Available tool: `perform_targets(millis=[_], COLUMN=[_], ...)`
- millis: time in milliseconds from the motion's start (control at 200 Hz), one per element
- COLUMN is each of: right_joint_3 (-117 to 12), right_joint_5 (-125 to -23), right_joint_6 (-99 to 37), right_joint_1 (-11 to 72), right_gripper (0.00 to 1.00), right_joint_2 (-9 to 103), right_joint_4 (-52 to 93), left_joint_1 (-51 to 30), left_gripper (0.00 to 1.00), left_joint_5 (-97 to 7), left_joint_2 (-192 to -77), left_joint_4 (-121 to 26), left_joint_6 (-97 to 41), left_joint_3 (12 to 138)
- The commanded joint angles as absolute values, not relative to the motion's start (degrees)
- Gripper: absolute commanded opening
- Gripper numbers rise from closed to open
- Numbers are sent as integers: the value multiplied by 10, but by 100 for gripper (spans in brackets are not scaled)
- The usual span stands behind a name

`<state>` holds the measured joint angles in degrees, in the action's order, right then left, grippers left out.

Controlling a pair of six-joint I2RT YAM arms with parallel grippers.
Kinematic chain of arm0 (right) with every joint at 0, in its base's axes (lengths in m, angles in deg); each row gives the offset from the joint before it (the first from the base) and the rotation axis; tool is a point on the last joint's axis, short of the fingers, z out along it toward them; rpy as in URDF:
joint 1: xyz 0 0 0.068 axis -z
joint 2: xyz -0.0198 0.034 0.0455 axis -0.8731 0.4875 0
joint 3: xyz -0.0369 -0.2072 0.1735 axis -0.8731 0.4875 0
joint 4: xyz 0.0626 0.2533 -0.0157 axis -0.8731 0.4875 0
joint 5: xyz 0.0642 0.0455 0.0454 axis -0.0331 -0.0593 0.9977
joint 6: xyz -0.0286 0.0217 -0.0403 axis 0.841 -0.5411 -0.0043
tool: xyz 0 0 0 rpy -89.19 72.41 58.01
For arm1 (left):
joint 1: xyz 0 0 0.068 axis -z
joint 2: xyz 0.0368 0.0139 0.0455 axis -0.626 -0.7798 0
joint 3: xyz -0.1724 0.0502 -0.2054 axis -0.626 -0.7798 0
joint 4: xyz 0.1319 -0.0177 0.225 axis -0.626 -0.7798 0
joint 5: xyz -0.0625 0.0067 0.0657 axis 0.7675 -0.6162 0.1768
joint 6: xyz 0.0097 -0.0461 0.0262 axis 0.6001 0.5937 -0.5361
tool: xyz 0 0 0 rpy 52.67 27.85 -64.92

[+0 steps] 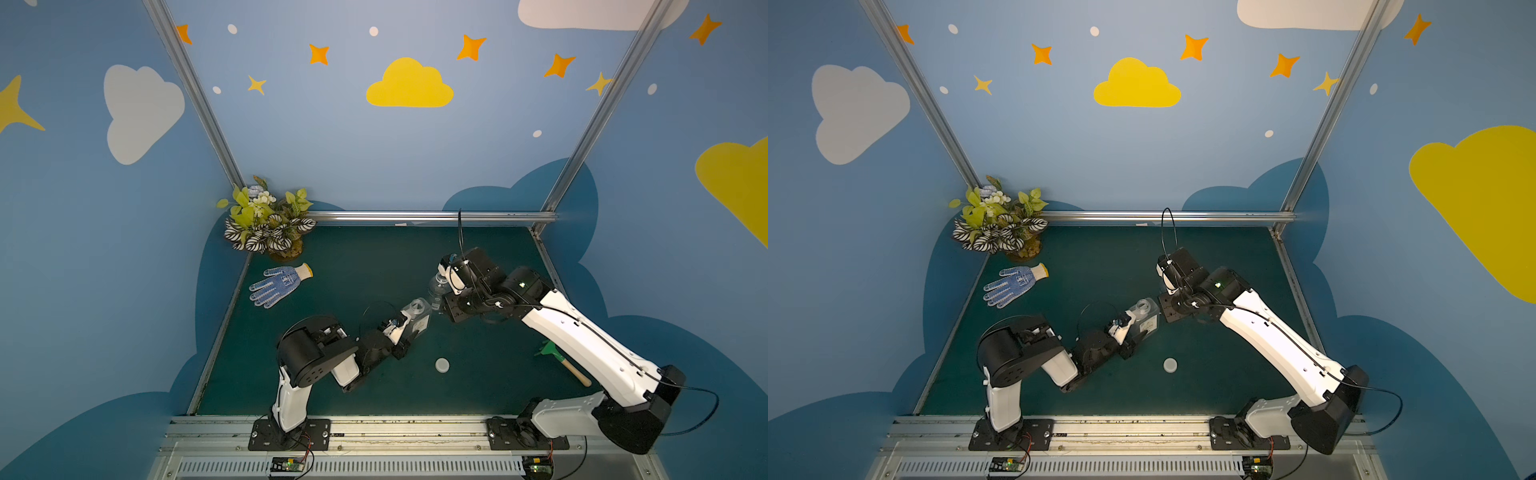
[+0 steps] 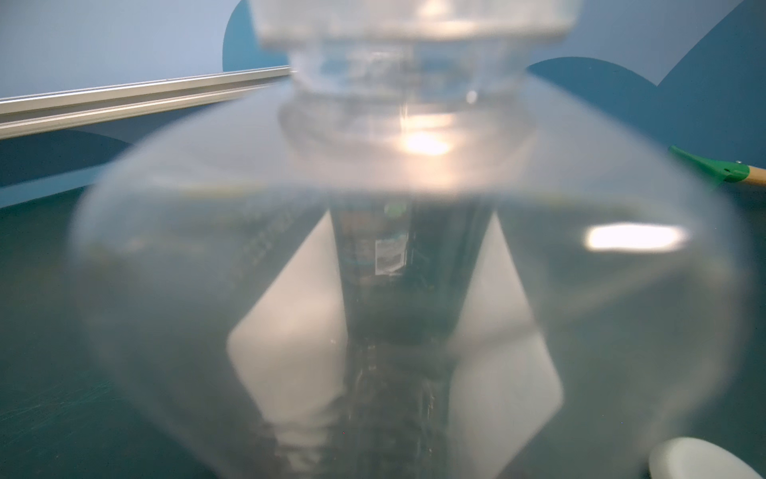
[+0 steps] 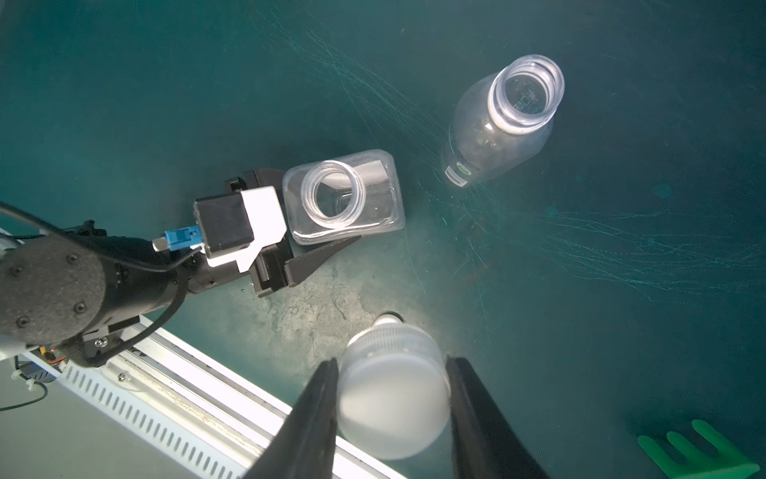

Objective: Screw on the bottle caps
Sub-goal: Screw the bottle cap onto the plastic bottle.

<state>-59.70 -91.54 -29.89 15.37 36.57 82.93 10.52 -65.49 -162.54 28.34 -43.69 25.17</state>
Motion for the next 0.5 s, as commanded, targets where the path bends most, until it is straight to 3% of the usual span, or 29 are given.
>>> perform_targets(millis=[0,225,496], right_joint_3=[-618,-647,-697], right_joint_5=[-907,-895,-869], right_joint_6=[-287,-274,-254], right_joint_1=[157,157,157], right_gripper=[36,36,35], right_joint_2=[374,407,460], right_joint_4=[845,847,848], left_joint_1=[88,58,38], left_gripper=[60,51,47], left_joint_5=[-582,-522,-459], left_joint_2=[-1631,-1627,-1638], left_joint_4=[294,295,295], left_joint_6=[-425,-420,-428], left_joint_3=[257,256,260])
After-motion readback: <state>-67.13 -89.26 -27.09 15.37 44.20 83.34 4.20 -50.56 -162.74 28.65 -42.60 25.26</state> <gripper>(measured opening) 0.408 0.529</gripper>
